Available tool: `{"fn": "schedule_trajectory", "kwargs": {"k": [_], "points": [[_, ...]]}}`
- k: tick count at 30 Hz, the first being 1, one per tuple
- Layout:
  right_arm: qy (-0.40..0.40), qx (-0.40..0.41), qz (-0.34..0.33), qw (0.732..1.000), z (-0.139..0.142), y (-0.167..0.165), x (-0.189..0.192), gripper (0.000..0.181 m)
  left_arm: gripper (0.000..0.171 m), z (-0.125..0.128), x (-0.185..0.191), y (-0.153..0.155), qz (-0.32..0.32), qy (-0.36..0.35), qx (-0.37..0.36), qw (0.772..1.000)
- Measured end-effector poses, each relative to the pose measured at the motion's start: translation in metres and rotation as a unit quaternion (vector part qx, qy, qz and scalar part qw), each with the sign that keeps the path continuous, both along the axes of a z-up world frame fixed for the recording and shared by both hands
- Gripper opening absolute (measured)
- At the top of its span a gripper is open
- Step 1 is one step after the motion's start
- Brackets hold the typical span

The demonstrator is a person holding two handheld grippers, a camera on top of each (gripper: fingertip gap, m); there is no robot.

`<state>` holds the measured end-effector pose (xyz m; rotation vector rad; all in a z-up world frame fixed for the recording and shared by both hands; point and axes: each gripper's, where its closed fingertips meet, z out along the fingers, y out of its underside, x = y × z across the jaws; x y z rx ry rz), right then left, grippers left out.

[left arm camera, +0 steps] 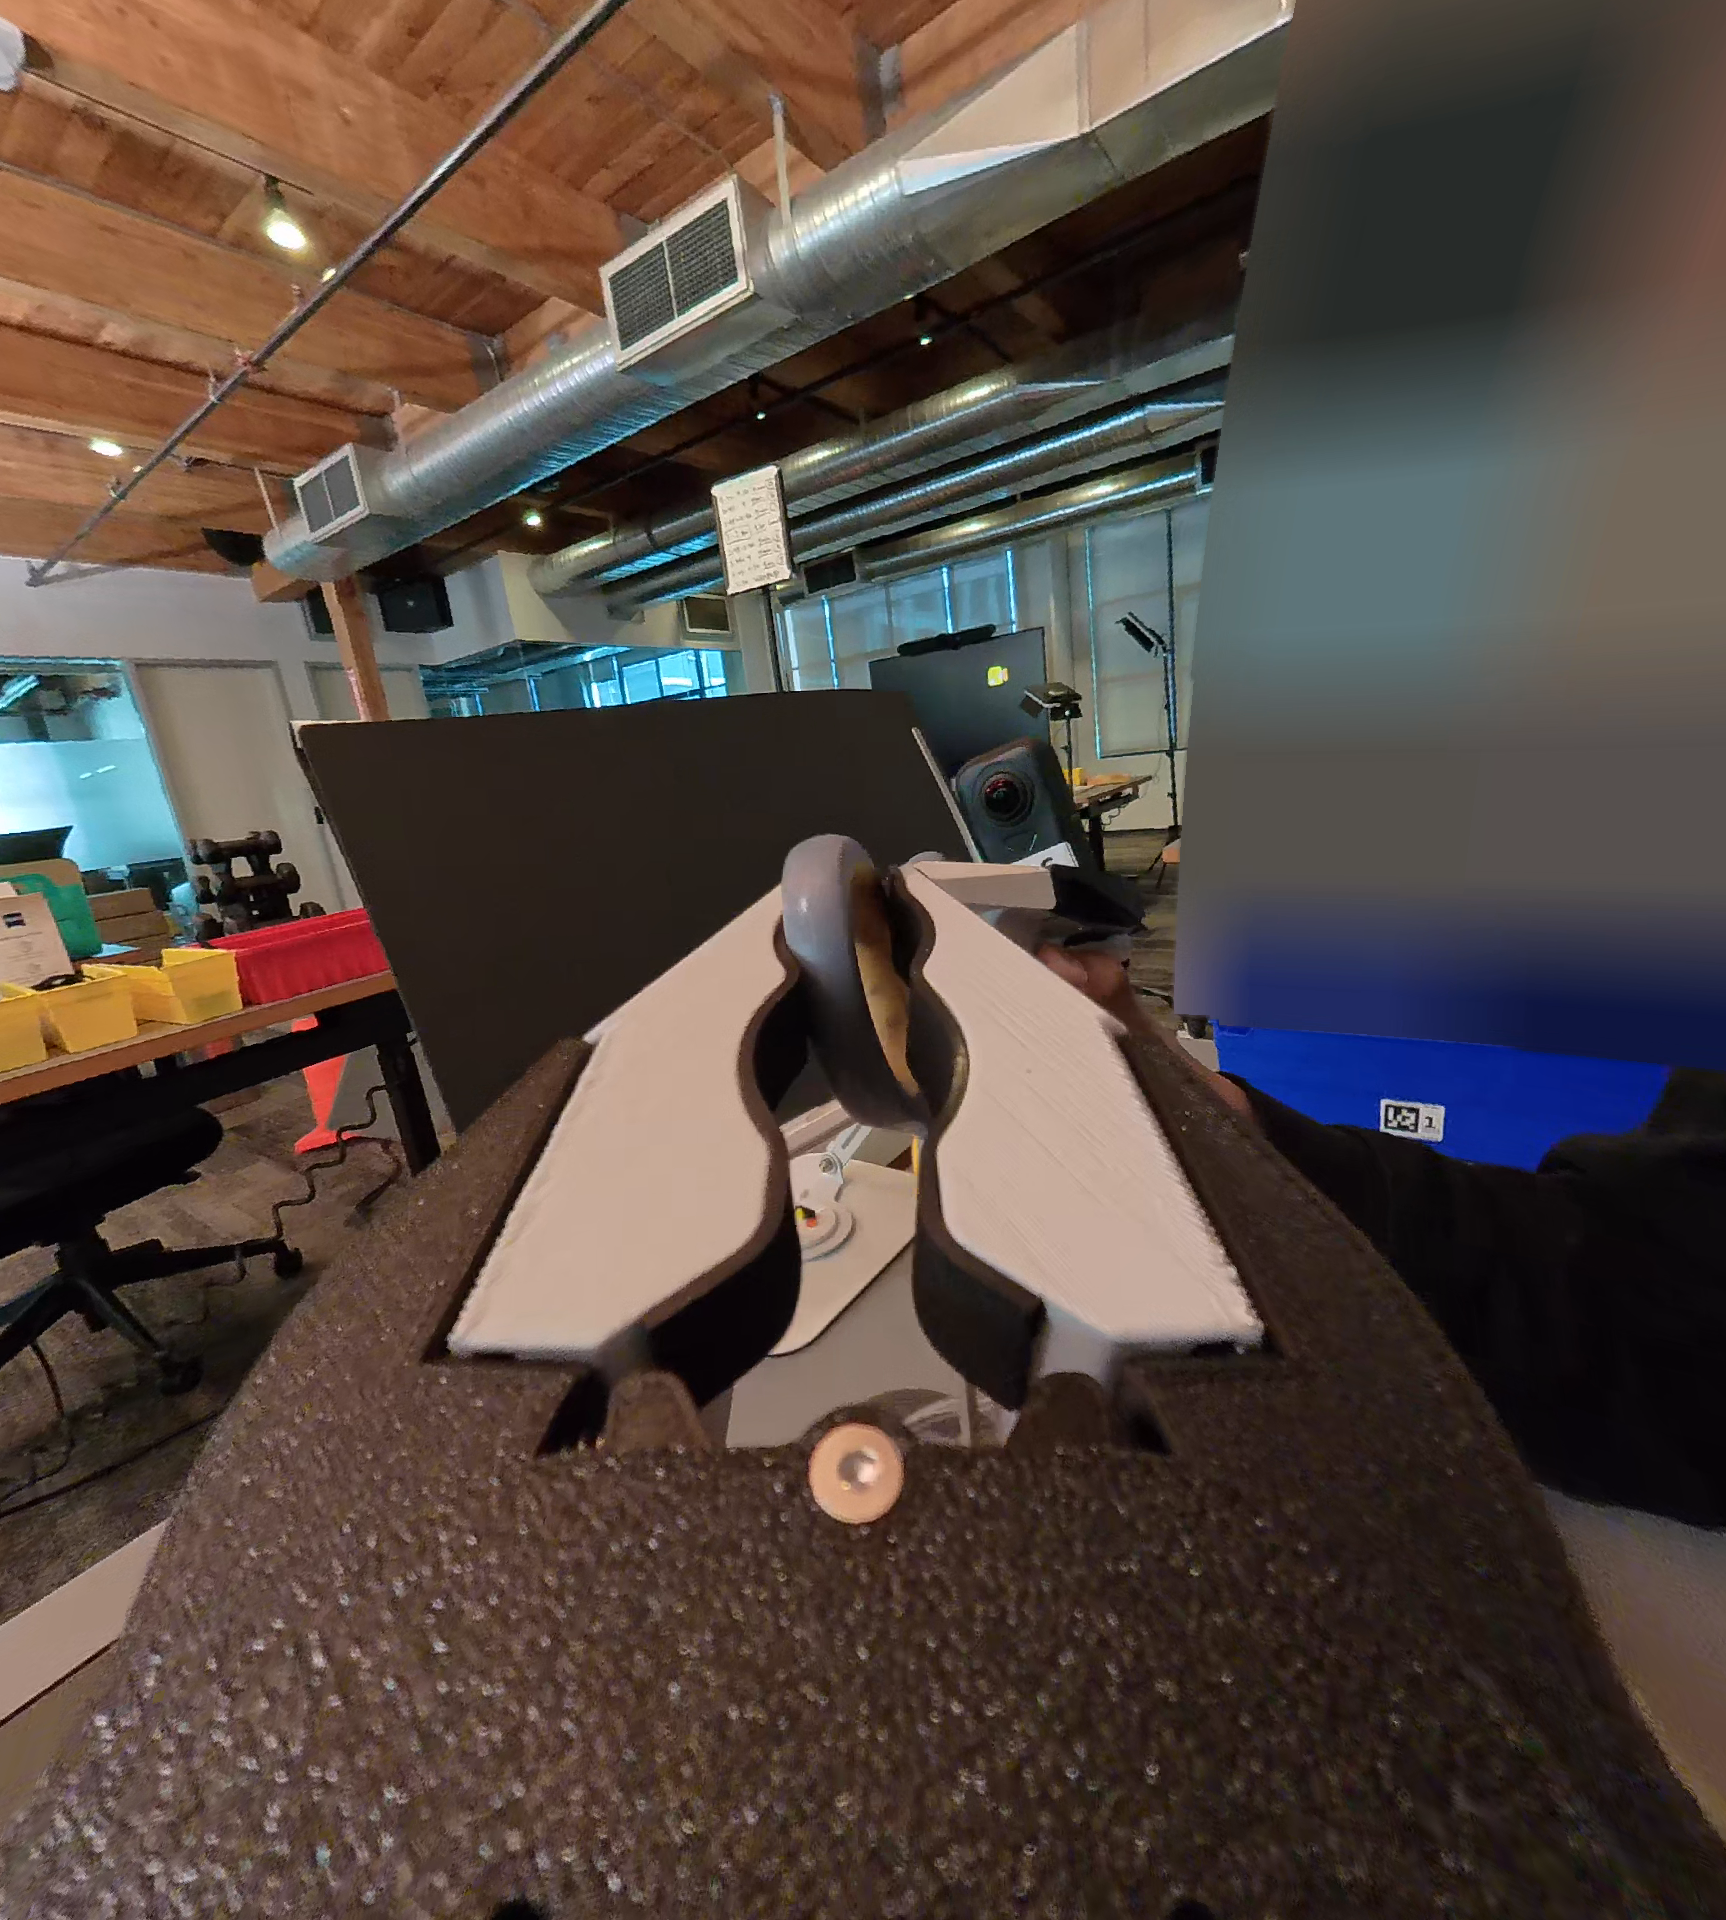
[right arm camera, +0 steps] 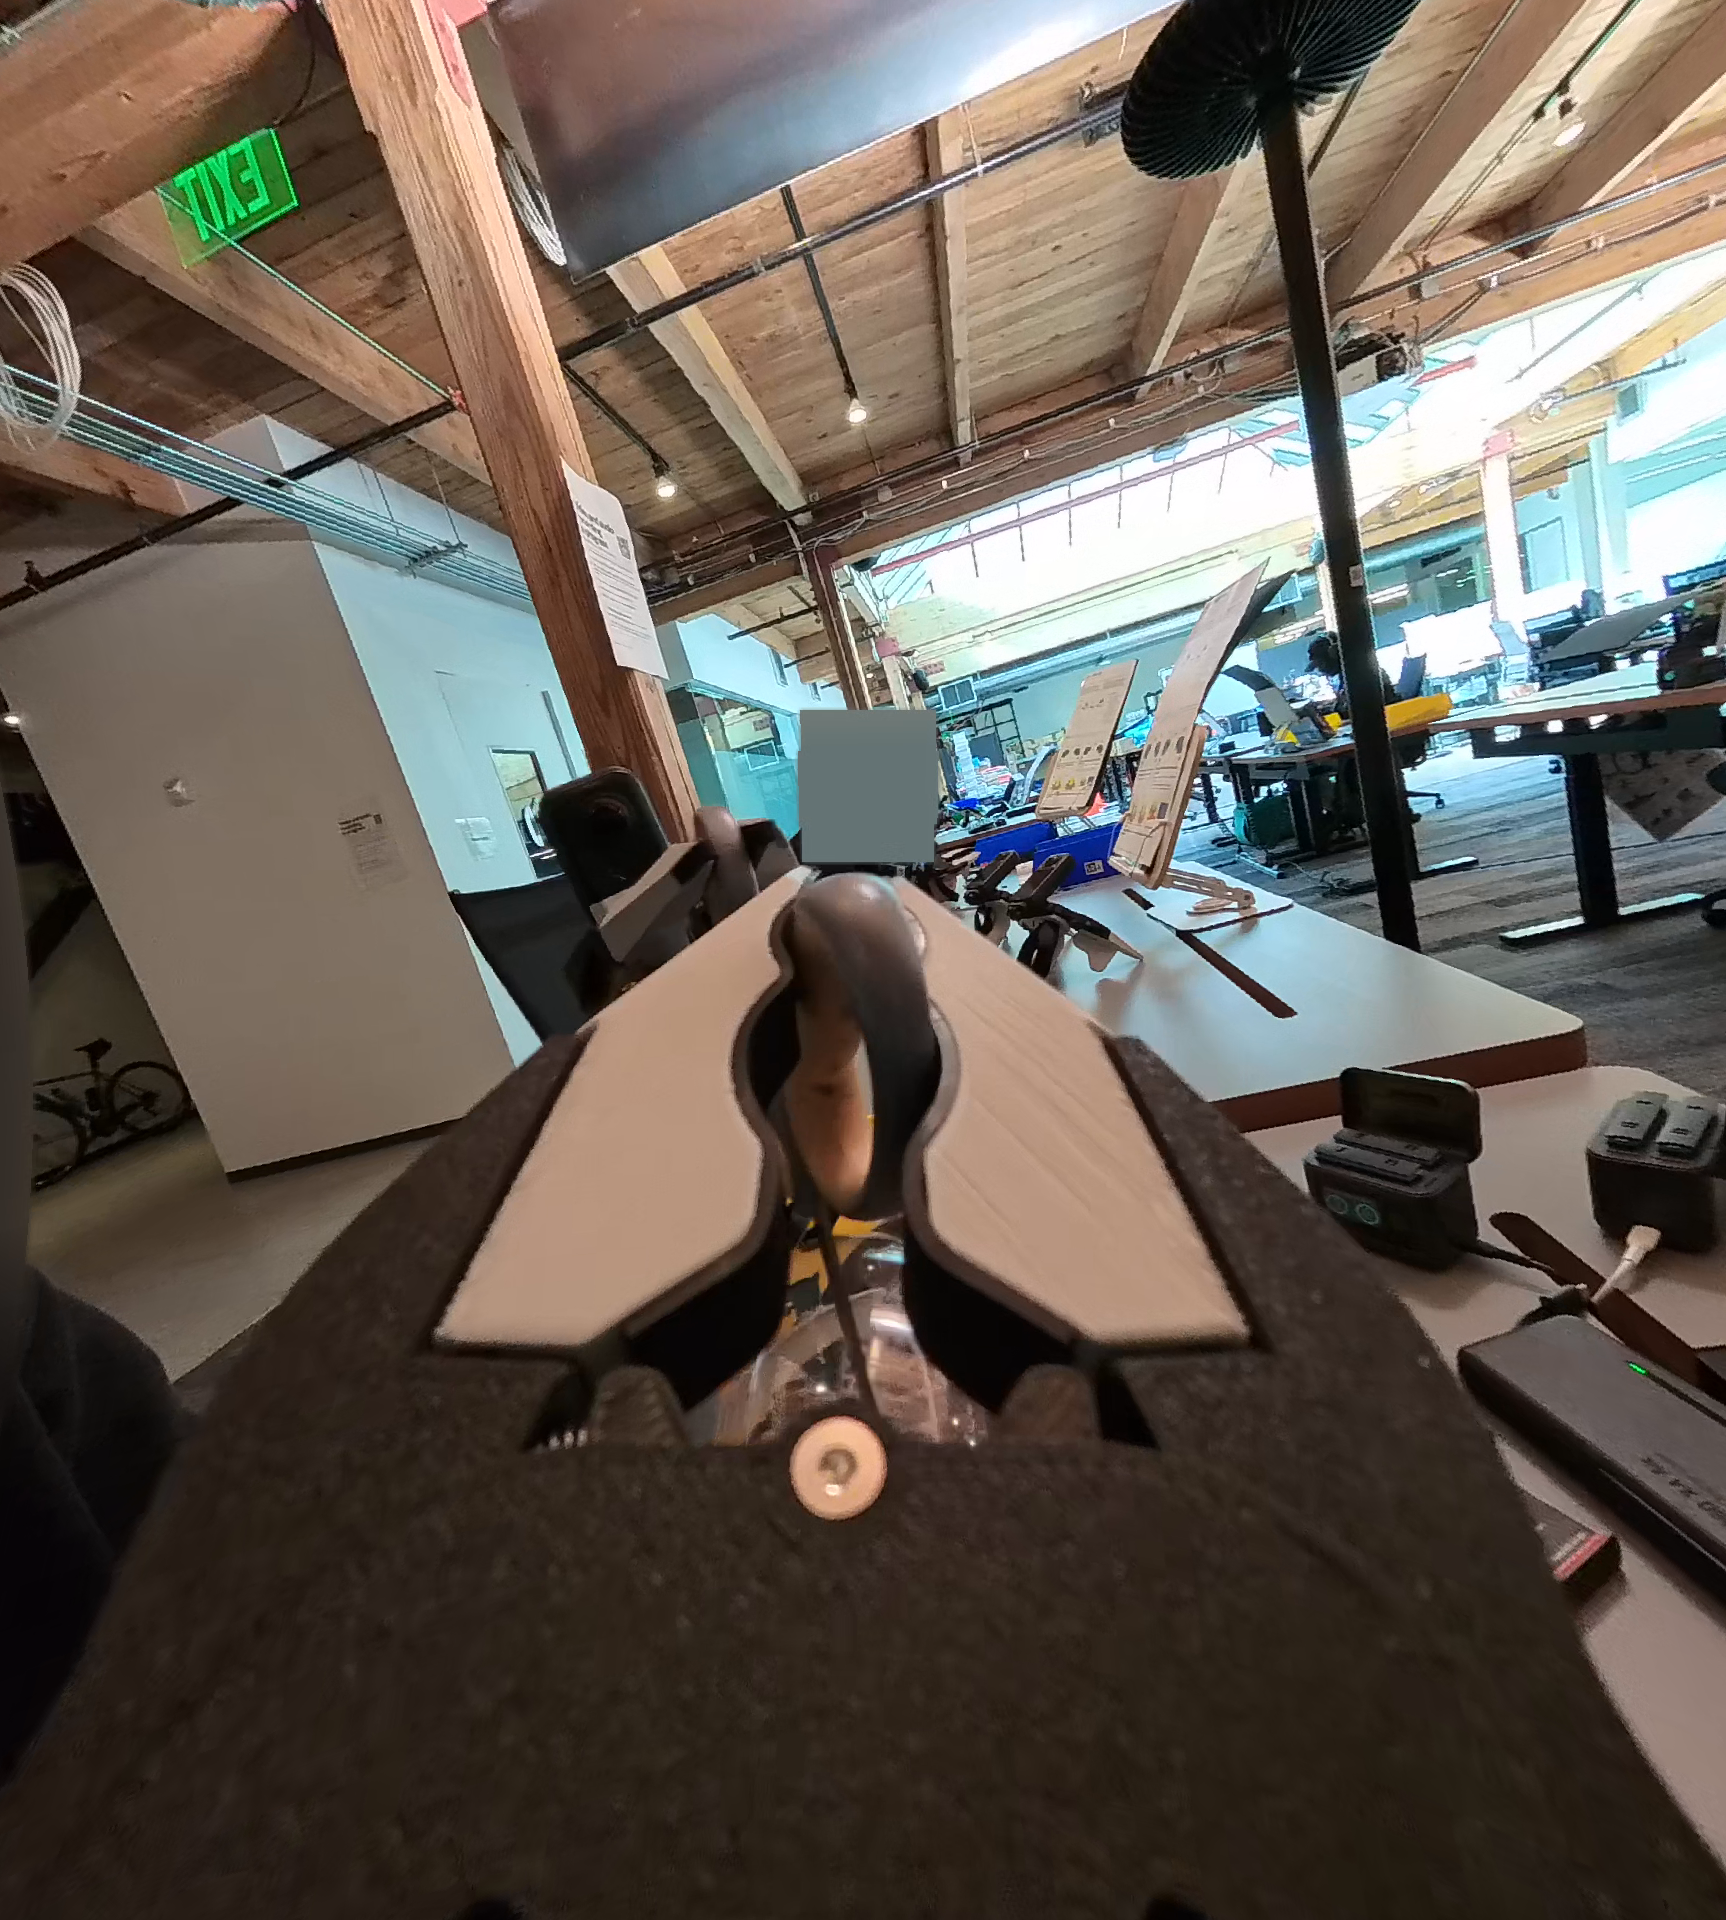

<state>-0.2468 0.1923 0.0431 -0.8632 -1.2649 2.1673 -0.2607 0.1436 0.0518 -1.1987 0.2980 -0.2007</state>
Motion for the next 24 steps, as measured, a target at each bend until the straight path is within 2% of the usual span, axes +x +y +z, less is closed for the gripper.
{"fn": "schedule_trajectory", "kwargs": {"k": [8, 19, 24], "points": [[0.002, 0.023, 0.006, 1.0, 0.003, -0.018, 0.003, 0.005, 0.014, -0.001, 0.0, -0.001, -0.002, -0.002, -0.011, 1.0], [0.046, 0.078, 0.006, 0.996, 0.02, -0.034, 0.025, 0.004, 0.012, 0.014, 0.022, -0.017, -0.051, 0.02, 0.032, 0.998], [0.062, 0.108, -0.02, 0.992, 0.021, -0.036, 0.027, 0.003, 0.013, 0.014, 0.02, -0.021, -0.069, 0.011, 0.043, 0.997]]}}
